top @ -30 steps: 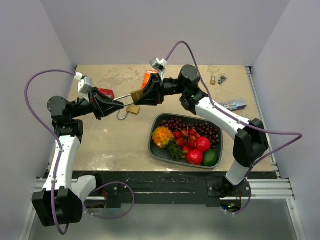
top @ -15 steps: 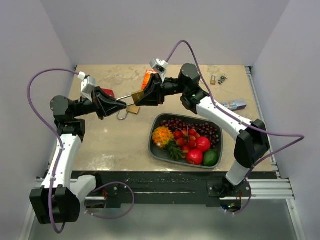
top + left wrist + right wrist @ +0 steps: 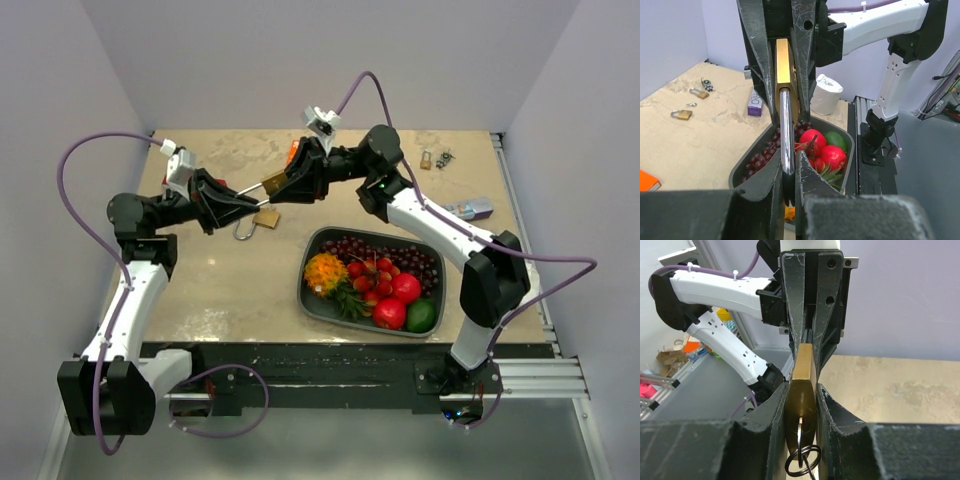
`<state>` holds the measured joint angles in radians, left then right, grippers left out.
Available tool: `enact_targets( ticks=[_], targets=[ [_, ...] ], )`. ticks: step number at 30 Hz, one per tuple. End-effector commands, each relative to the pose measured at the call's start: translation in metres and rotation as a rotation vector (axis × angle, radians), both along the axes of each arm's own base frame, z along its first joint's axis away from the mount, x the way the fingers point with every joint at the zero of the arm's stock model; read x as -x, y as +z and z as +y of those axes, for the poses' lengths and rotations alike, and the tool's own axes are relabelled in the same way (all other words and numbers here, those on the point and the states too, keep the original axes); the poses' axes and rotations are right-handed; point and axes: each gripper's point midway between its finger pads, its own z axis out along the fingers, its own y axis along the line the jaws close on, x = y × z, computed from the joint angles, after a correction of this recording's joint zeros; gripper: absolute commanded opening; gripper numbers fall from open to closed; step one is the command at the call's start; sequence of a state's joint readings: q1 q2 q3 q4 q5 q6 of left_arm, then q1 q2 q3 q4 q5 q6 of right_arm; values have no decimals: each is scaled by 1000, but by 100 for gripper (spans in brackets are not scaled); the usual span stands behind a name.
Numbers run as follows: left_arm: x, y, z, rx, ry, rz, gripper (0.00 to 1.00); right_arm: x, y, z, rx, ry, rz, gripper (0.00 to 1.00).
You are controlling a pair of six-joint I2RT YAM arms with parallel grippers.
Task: Lock with the key
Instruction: Lock the lock.
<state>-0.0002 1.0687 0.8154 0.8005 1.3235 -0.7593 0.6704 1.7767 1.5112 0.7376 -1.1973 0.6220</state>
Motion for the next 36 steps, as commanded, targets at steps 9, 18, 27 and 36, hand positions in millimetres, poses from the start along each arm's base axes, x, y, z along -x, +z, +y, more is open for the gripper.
enact_targets(
  ticks=[9, 18, 27, 36],
  targets=[
    [3, -12, 10, -102, -3, -30, 0, 24, -28, -3, 194, -39, -26, 33],
    [-5, -31, 20, -148, 12, 43, 0, -11, -30, -47, 284, -194, -72, 64],
    [-5, -30, 20, -155, 7, 22, 0, -24, -34, -60, 320, -240, -121, 51],
    [-2, -30, 18, -162, 12, 6, 0, -29, -31, -53, 298, -229, -85, 37]
  ],
)
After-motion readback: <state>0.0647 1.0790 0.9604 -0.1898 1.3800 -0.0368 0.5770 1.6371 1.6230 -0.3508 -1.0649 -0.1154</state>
